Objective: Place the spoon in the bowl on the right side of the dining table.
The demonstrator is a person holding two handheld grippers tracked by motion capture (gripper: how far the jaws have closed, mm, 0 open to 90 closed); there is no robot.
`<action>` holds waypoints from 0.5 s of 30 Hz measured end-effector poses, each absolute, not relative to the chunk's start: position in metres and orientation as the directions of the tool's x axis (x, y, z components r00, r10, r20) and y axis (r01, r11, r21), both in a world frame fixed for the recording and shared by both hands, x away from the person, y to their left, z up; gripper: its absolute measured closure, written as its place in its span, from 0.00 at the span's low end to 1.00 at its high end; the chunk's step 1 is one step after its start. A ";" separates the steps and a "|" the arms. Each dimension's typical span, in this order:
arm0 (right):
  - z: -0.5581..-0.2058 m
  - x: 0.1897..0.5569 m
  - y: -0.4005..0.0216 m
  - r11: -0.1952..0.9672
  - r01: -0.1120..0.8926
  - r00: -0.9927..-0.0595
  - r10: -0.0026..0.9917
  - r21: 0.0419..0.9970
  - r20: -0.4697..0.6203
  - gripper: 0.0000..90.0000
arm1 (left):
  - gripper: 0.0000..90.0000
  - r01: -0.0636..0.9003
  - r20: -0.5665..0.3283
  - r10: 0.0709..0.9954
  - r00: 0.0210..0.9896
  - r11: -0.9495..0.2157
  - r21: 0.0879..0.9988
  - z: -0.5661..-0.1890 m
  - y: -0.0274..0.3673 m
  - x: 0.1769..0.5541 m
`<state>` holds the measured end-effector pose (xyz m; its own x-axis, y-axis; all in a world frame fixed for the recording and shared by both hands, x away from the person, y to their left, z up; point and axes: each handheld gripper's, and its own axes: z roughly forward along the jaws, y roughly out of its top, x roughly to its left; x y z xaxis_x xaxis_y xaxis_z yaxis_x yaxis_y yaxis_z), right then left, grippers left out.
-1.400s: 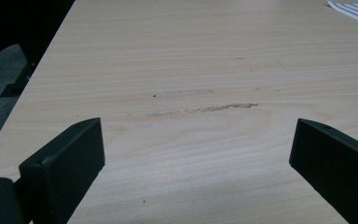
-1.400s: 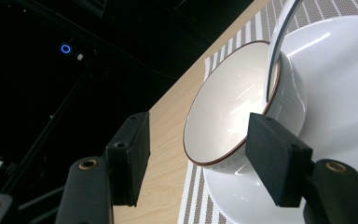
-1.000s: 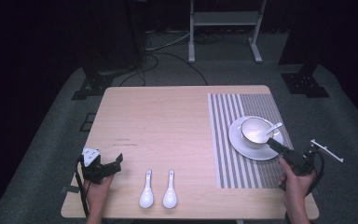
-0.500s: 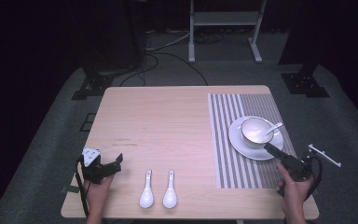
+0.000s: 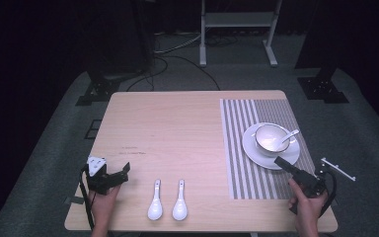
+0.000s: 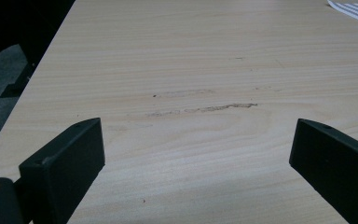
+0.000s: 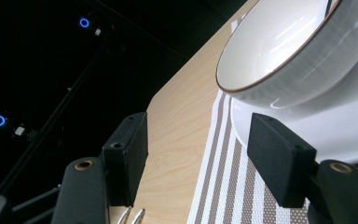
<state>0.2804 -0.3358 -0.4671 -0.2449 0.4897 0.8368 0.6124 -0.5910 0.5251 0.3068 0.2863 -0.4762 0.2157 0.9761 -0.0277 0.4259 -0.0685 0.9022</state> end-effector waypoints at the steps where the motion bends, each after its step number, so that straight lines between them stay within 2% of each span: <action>1: -0.468 0.280 -0.335 -0.586 0.615 -0.248 0.492 0.527 0.835 0.41 | 0.02 0.426 -0.027 0.976 0.216 -0.069 0.902 -0.476 0.286 0.307; 15: -0.475 0.270 -0.321 -0.552 0.634 -0.269 0.500 0.542 0.823 0.41 | 0.02 0.425 -0.026 0.976 0.216 -0.070 0.902 -0.476 0.286 0.307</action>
